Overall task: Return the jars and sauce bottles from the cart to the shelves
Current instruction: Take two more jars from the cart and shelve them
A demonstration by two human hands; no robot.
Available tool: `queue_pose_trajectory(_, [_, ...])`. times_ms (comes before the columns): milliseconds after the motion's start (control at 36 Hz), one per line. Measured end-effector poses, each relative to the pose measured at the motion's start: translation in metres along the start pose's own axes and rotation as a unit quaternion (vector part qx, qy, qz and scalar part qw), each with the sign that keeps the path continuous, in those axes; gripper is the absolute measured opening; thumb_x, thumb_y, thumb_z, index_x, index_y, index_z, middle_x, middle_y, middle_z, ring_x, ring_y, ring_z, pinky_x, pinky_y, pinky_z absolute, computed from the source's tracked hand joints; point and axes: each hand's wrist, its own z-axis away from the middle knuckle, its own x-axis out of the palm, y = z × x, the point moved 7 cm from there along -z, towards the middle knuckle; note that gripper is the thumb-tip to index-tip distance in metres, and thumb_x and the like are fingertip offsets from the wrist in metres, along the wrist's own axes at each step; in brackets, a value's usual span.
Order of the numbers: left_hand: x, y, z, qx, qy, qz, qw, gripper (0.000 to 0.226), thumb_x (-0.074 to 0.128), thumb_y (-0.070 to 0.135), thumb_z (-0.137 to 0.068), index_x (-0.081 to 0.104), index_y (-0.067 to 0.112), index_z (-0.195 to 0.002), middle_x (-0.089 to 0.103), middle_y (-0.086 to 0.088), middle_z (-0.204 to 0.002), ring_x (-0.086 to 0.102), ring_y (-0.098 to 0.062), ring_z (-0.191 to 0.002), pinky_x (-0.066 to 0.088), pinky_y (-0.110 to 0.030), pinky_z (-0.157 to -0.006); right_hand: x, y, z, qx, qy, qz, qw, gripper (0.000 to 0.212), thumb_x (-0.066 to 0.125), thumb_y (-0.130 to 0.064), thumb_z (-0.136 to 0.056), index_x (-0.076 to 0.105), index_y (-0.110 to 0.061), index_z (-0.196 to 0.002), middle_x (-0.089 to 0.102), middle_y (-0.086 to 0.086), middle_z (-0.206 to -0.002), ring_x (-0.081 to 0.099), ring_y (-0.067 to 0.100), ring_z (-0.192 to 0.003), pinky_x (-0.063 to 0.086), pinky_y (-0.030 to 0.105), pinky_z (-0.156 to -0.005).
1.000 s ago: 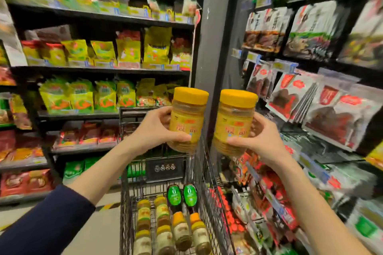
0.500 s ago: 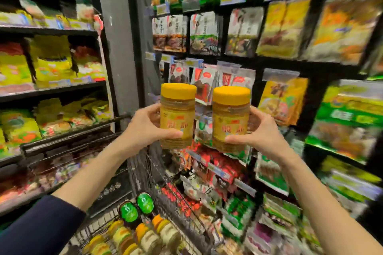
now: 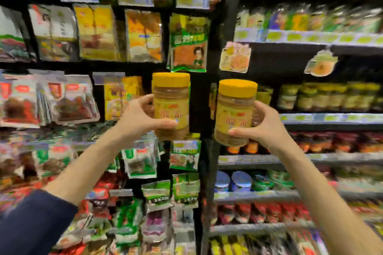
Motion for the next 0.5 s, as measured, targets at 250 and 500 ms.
queue_pose_trajectory(250, [0.172, 0.015, -0.043, 0.027, -0.12, 0.034, 0.992, 0.076, 0.094, 0.031, -0.031, 0.064, 0.02, -0.099, 0.075, 0.009, -0.084, 0.071, -0.008, -0.08, 0.057, -0.023, -0.07, -0.167, 0.021, 0.062, 0.047, 0.117, 0.065, 0.99, 0.086, 0.093, -0.025, -0.042, 0.056, -0.015, -0.119, 0.071, 0.0, -0.102, 0.07, 0.009, -0.088, 0.055, 0.021, -0.073])
queue_pose_trajectory(500, [0.319, 0.042, -0.054, 0.062, -0.182, 0.049, 0.98, 0.074, 0.091, 0.043, -0.032, 0.064, 0.027, -0.099, 0.074, 0.007, -0.095, 0.07, -0.009, -0.091, 0.056, -0.029, -0.079, -0.29, 0.024, 0.11, 0.052, 0.168, 0.121, 0.977, 0.067, 0.085, -0.019, -0.049, 0.057, -0.029, -0.108, 0.07, -0.004, -0.102, 0.069, 0.007, -0.09, 0.056, 0.019, -0.073])
